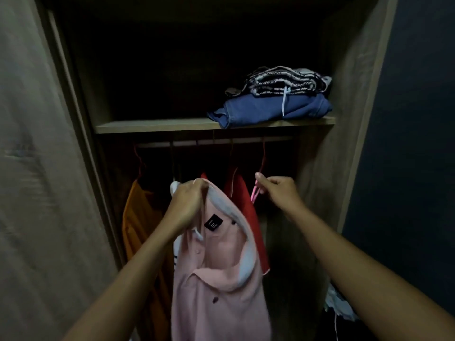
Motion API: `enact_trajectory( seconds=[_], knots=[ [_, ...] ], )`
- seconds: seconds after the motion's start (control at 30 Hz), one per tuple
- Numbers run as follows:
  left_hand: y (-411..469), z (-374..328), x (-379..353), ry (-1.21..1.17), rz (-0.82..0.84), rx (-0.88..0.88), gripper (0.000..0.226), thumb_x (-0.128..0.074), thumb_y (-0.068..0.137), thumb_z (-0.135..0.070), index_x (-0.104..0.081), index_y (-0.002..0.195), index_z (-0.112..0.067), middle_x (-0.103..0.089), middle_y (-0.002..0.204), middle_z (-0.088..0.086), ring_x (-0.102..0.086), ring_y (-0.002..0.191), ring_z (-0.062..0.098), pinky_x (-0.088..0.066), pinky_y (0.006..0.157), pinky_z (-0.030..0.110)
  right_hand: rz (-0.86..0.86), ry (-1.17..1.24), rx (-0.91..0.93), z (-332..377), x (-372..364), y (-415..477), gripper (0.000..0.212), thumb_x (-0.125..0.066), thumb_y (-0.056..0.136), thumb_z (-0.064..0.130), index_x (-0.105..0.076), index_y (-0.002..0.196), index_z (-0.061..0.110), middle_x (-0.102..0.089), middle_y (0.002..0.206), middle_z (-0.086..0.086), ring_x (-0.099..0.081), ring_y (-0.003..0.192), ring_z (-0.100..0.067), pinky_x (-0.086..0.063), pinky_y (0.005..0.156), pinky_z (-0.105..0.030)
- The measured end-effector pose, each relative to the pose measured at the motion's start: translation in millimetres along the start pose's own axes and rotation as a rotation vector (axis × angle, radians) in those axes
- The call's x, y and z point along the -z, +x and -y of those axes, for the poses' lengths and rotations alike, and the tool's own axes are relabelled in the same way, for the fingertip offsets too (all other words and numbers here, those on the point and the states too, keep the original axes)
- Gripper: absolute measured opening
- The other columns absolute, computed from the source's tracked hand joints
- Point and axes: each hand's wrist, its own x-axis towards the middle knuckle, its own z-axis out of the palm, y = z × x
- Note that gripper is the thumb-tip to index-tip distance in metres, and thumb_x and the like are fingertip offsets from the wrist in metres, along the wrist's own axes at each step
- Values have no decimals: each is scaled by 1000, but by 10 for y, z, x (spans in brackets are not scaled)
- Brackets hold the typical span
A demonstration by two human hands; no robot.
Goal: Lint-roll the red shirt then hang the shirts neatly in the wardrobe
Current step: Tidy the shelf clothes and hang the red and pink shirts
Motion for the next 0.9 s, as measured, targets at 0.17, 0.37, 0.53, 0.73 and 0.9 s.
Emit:
enact_trajectory(
  seconds=[0.17,0.37,0.53,0.73,0.9],
  knots=[
    [125,-98,-237,-5,-68,12,37,-41,94,-35,-66,85,-9,-68,86,12,-65,82,27,-54,80,50,-128,-151,-148,-374,-155,466,48,-75,86,34,-58,53,3,-49,51,-4,-45,50,-14,-34,55,-29],
    [326,24,-335,37,-117,45,33,-45,99,-26,-60,76,-7,-53,73,3,-55,69,18,-38,57,28,-145,-134,-244,-626,-323,804,42,-77,82,38,-69,64,2,-70,71,-17,-65,68,-26,-51,70,-32],
    [420,196,-314,93,-117,96,36,-44,99,-28,-60,75,-7,-56,85,6,-57,72,18,-39,59,29,-130,-99,-297,-790,-511,982,39,-80,78,36,-68,62,2,-71,71,-15,-67,69,-26,-52,69,-31],
    [481,240,-329,85,-105,110,36,-45,97,-35,-66,88,-7,-66,85,12,-60,75,23,-46,66,38,-207,5,-206,-721,-580,1083,10,-73,83,8,-74,86,-2,-67,76,-11,-60,71,-18,-41,55,-19],
    [457,233,-329,65,-99,101,36,-45,97,-35,-66,86,-8,-63,77,6,-58,71,20,-41,61,32,-217,76,-180,-650,-439,976,17,-70,85,4,-75,101,2,-68,81,-7,-60,69,-13,-44,60,-20]
  ],
)
